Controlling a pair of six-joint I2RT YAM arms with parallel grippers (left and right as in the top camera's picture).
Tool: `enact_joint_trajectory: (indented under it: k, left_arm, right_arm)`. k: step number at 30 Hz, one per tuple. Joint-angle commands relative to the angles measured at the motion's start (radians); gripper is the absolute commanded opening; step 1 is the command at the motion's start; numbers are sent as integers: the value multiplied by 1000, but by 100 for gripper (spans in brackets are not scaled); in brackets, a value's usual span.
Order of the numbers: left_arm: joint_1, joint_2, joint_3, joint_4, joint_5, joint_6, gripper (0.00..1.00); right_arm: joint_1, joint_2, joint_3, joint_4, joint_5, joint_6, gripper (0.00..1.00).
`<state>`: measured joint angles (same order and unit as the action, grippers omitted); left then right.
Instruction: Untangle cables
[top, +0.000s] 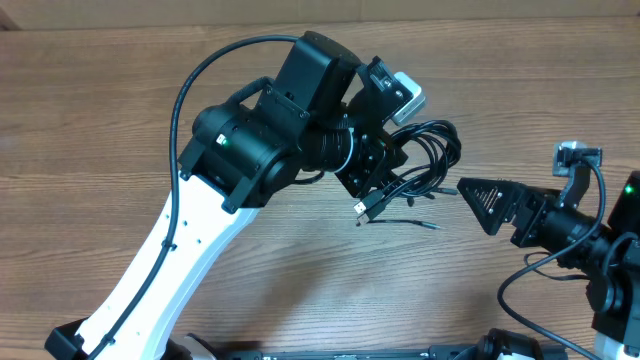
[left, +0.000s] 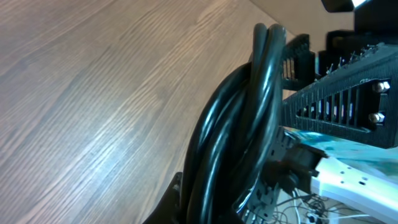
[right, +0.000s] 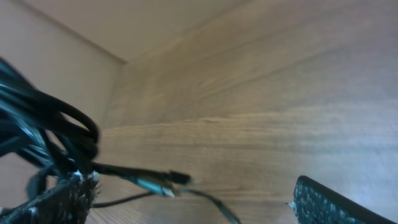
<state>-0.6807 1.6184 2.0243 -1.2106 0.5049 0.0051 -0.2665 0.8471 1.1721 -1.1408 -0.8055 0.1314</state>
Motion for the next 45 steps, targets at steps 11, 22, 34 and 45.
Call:
enact_joint_trajectory:
  k: [11,22,34,45]
  left_arm:
    - [-46,-22,14,6,117,27,4]
    - [-74,-22,14,1,341,152,4]
    - [-73,-22,14,-73,438,247,4]
    - [-72,-22,14,-101,435,265,4]
  right_arm:
    - [5,-5,6,64,-86,-28,100]
    - [4,-5,6,64,2,-28,100]
    - [3,-5,6,123,249,167,100]
    - [3,-5,6,85,597,195,100]
